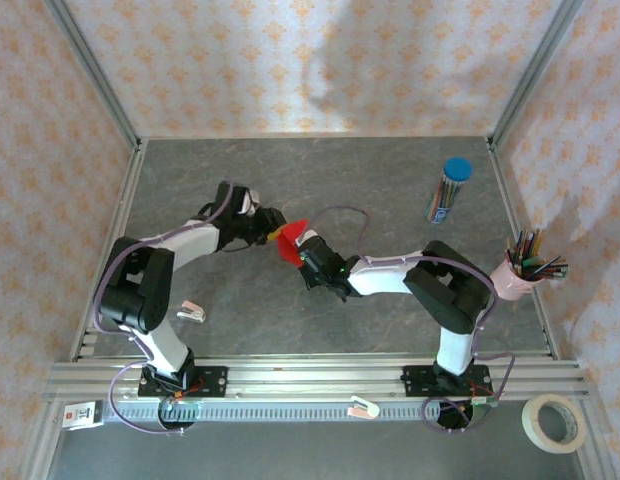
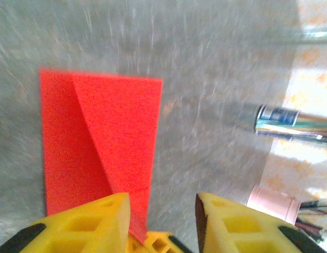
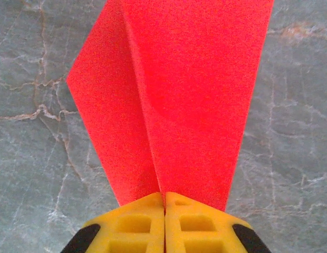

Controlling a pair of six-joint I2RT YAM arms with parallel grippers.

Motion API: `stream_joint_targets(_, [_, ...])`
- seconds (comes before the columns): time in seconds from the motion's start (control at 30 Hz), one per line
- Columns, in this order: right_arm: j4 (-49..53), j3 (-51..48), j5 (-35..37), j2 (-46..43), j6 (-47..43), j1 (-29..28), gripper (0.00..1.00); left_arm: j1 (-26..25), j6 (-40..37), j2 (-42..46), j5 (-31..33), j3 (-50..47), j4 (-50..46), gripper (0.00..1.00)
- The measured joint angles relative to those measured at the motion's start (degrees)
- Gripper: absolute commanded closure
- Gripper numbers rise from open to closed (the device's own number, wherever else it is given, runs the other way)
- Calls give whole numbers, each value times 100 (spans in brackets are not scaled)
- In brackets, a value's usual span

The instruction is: Fold a paper plane with a square sheet of paper (pick it up from the middle)

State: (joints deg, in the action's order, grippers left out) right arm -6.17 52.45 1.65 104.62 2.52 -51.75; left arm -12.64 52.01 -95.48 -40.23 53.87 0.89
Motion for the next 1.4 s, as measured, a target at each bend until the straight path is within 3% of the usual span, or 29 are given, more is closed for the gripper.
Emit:
stream_joint_targets(0.17, [-138,-66,-413,-44,131,155,95,348,24,455,299,-146,70,56])
stream_joint_targets(0.5, [-382,-149,-1561,-63,422,562,96,358,214,638,297,-1113,763,55])
stream_joint_targets(0.93, [-855,-280,-3005,-63,1003,1080,97,-232,153,616,105,-1600,1644,51])
stream_joint_targets(1.4, [-1436,-457,-4094,90,1596,1375,97,-501,-245,22,22,-1469,1766,48])
